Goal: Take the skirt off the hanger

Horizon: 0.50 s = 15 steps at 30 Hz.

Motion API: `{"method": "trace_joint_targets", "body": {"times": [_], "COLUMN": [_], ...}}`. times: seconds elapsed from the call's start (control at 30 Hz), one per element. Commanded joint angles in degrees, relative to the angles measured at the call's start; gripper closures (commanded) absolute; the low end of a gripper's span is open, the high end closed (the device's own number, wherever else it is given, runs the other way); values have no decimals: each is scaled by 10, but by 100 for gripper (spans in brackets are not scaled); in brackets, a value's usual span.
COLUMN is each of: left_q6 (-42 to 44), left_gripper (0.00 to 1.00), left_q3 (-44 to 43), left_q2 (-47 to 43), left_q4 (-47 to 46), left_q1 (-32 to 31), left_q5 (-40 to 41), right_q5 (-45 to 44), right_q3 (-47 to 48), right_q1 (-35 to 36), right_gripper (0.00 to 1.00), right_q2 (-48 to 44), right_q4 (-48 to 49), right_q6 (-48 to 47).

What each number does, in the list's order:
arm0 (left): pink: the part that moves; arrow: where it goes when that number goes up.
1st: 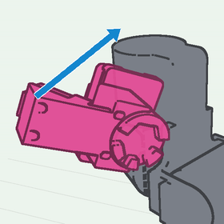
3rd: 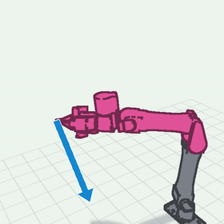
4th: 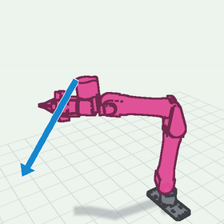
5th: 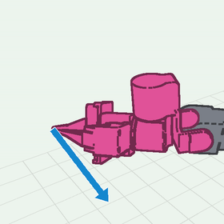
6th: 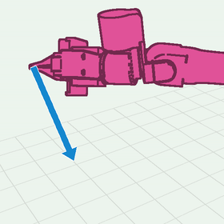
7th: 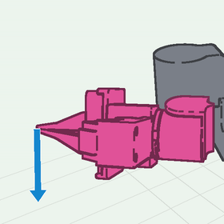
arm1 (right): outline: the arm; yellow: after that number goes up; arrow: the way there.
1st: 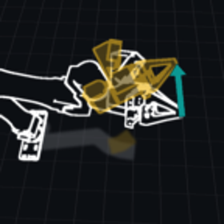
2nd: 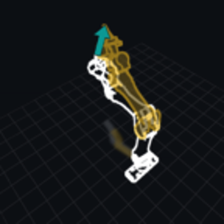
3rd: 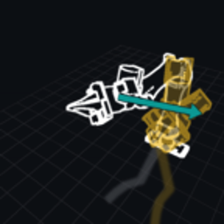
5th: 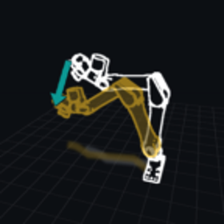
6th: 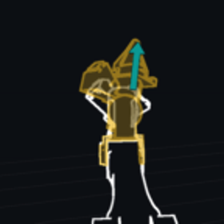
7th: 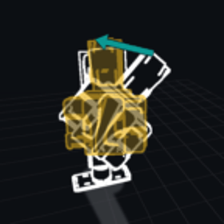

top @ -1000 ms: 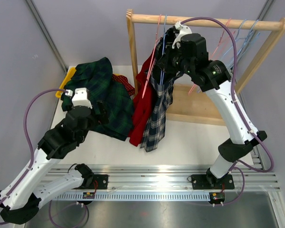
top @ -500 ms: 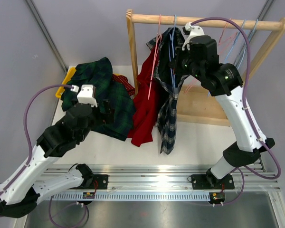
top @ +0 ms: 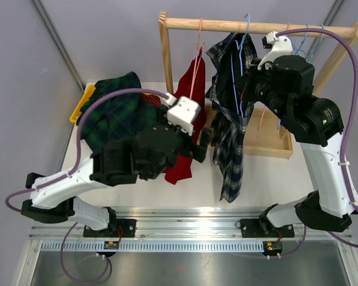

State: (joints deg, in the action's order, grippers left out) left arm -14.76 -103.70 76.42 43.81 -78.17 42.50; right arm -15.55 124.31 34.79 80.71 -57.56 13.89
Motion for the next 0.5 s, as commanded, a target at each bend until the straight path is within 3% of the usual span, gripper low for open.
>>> {"method": "trace_joint_targets", "body": {"times": [0.0,0.17,0.27,0.47], "left_q6": [43,6,-5,-3], "left_gripper": [1,1,1,1], "left_q3": [-11,70,116,190], "left_q2": [24,31,40,91], "left_q4": [-62,-185,-262,-400], "left_q1": [-50,-73,-92,-102], "left_q5": [8,-114,-149,-116], "right_q5": [-14,-18,-22,-25], "right_q3": [8,-2,6,35], "right_q1": [3,4,4,3], "right_gripper": [100,100,100,100], "right_q2": [-30,-49,-51,-53], "right_q4": [57,59,54,26], "right_q6": [-3,1,4,21]}}
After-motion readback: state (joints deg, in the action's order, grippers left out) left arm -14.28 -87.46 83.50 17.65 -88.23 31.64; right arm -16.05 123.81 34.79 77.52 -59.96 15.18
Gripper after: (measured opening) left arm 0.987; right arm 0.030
